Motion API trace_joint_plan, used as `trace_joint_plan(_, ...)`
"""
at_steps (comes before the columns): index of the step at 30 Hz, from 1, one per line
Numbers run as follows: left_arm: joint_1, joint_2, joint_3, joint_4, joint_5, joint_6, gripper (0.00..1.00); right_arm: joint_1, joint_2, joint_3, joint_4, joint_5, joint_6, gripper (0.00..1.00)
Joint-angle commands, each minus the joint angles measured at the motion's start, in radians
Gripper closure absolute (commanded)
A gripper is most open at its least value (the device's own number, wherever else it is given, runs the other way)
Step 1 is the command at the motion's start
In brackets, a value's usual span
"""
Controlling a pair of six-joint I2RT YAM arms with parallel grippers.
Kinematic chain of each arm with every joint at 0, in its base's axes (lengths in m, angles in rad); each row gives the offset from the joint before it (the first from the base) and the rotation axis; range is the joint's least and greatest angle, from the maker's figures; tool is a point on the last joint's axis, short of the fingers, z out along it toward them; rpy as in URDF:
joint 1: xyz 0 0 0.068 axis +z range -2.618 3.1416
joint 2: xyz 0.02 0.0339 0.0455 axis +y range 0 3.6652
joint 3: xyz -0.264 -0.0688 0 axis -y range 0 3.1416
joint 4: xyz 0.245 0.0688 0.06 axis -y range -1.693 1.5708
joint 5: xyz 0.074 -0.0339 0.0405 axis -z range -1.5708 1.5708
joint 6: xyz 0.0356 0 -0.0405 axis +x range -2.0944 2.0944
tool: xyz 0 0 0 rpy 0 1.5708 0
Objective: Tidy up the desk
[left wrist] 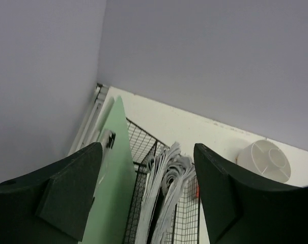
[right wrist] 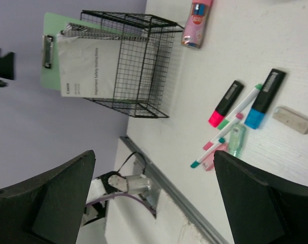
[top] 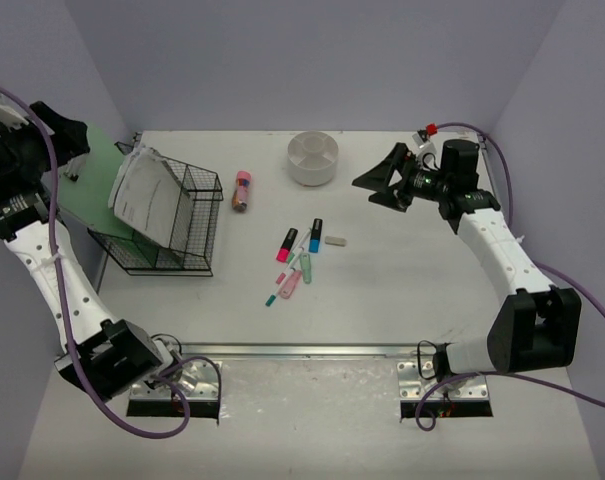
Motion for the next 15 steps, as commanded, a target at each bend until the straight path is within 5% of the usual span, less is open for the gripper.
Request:
trace_joint_plan(1,-0.03,0.062,0.291,0.118,-0.049,-0.017,0.3,-0.004,-0.016,0.086,-0.087,0.091,-0.192,0.04)
trace_joint_plan(4,-0.149,0.156,0.505,-0.021,-0.15,0.1,0.32,-0.004,-0.015,0.096,-0.124,0.118,-0.257,0.05)
trace_joint_plan(9,-0.519,0.344,0.783,-0.316,-0.442,0.303,0.33,-0.004,-0.003,0.129,-0.219,0.154,-0.374,0.06)
trace_joint_plan(15,-0.889,0.44,0.639,-0.36,-0.759,0.378,0.32,-0.004,0.006,0.169,-0.299,0.201,-0.501,0.06)
